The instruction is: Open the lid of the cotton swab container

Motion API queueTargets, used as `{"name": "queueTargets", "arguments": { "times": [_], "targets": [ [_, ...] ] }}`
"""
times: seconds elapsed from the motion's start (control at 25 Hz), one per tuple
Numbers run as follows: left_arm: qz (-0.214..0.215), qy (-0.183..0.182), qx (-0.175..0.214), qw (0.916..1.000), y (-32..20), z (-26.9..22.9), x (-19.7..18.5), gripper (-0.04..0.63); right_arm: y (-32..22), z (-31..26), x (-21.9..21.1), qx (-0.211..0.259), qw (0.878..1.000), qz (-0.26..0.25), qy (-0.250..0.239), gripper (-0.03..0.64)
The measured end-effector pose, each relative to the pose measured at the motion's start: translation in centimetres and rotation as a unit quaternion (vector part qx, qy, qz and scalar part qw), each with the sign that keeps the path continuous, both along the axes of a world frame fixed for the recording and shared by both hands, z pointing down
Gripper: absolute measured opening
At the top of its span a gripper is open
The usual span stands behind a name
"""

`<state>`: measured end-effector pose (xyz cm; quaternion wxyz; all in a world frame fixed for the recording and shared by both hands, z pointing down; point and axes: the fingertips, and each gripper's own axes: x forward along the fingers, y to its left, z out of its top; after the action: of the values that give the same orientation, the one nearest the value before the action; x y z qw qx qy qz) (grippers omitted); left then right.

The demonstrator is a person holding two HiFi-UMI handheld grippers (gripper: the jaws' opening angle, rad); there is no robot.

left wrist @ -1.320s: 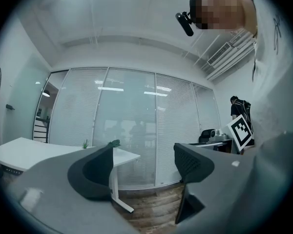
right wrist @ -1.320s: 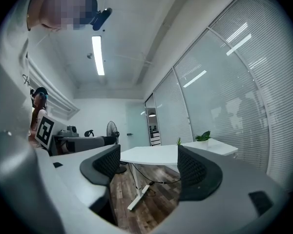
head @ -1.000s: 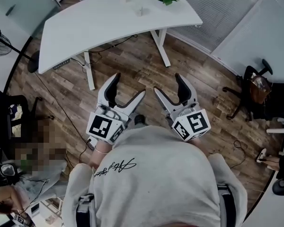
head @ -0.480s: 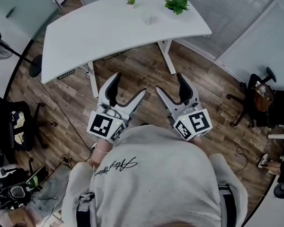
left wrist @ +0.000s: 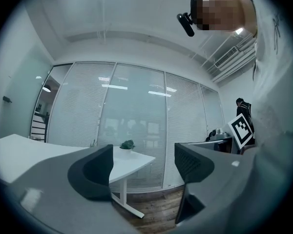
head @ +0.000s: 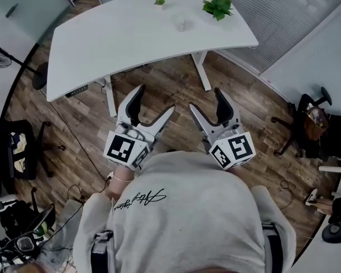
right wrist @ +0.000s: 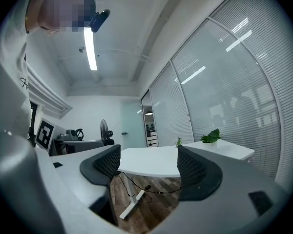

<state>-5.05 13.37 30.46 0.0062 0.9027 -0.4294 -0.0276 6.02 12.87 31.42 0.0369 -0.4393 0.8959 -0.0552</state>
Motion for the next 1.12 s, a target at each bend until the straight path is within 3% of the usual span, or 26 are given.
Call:
{"name": "queueTargets", "arguments": {
  "times": [0.68,1.12],
  "targets": [
    [0.007,-0.012,-0.01,0.9998,-0.3,0.0,-0.2,0.377,-1.1,-0.7,-0.9,-0.005,1.0,-0.014,-0.002,0.341],
    [0.039,-0.019,-0.029,0.9986,0.3,1.7,-0.2,0.377,0.0,0.7,-0.6,-0.022,0.999,0.019,-0.013,0.336]
  ]
}}
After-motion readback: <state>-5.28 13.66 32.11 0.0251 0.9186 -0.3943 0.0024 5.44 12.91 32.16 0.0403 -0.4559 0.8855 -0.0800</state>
